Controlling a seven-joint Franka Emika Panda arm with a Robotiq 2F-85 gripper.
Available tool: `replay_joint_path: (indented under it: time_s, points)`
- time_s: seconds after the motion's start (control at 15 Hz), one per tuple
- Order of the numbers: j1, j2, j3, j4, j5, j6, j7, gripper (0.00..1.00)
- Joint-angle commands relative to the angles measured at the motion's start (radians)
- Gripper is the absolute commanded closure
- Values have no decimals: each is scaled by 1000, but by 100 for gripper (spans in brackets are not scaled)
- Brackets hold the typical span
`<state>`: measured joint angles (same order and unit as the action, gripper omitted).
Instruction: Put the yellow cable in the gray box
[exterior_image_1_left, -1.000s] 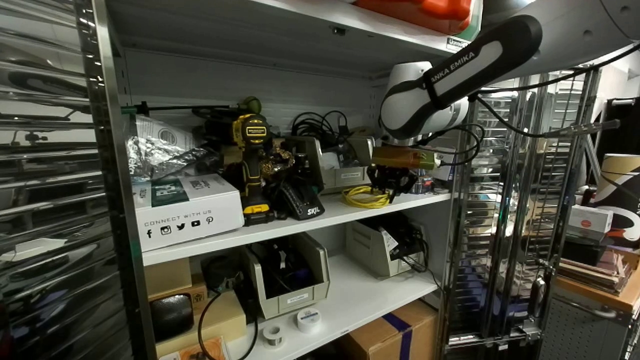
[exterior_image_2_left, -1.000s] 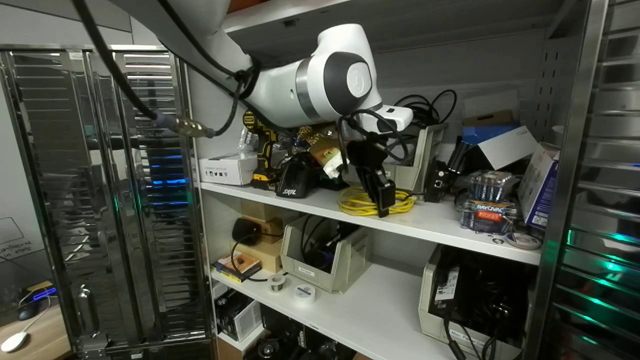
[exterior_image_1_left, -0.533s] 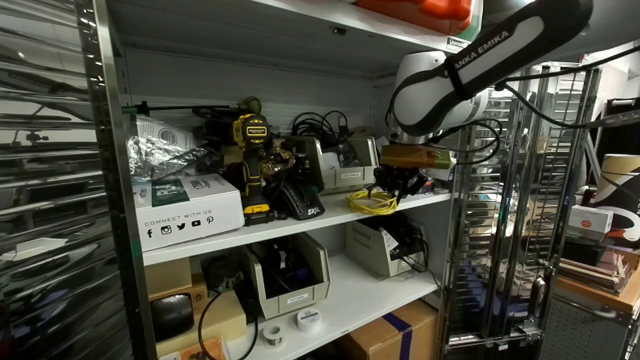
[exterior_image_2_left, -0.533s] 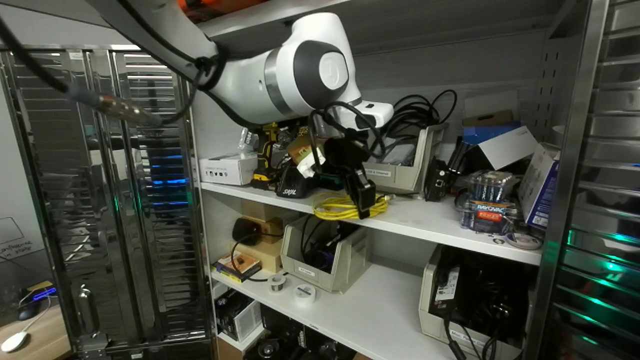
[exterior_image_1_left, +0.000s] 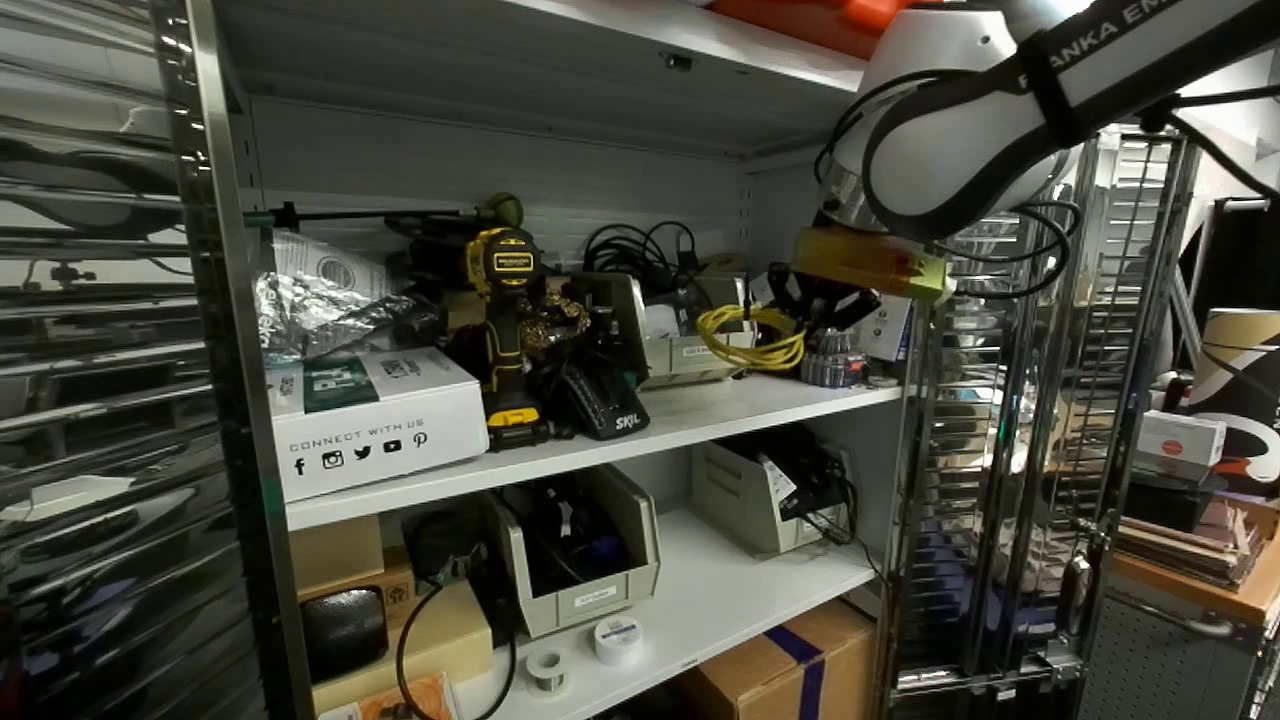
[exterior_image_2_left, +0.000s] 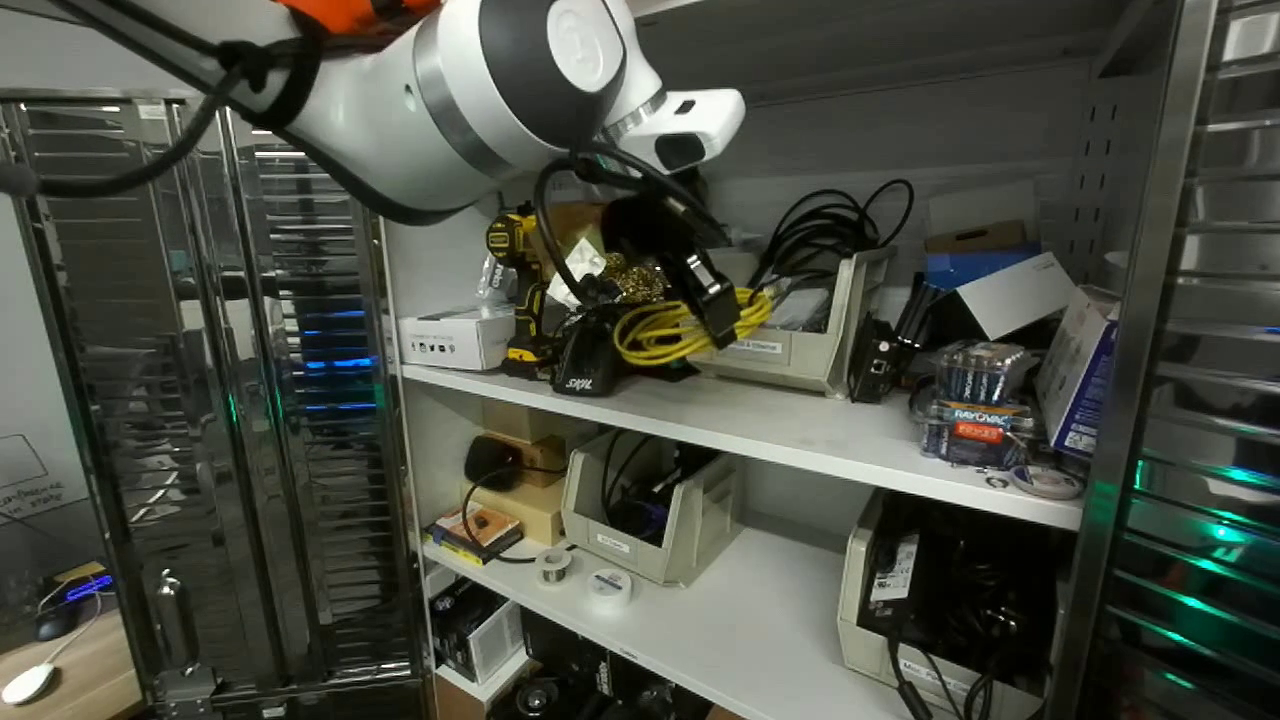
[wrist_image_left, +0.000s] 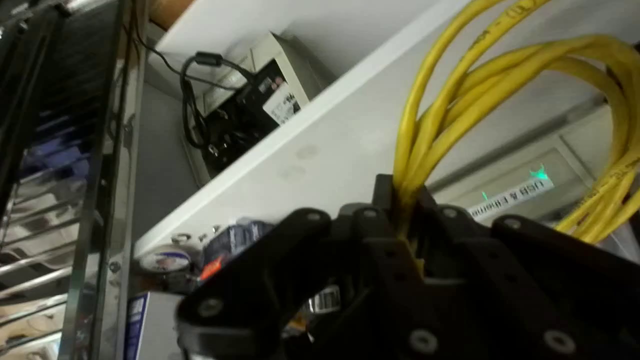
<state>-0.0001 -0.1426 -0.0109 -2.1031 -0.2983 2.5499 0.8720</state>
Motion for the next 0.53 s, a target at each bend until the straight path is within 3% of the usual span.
replay_joint_path:
  time_s: [0.0,0.47]
  points:
    - [-66,38,46,66,-134,125,124,97]
    - [-36,333,45,436,-584,113,463,97]
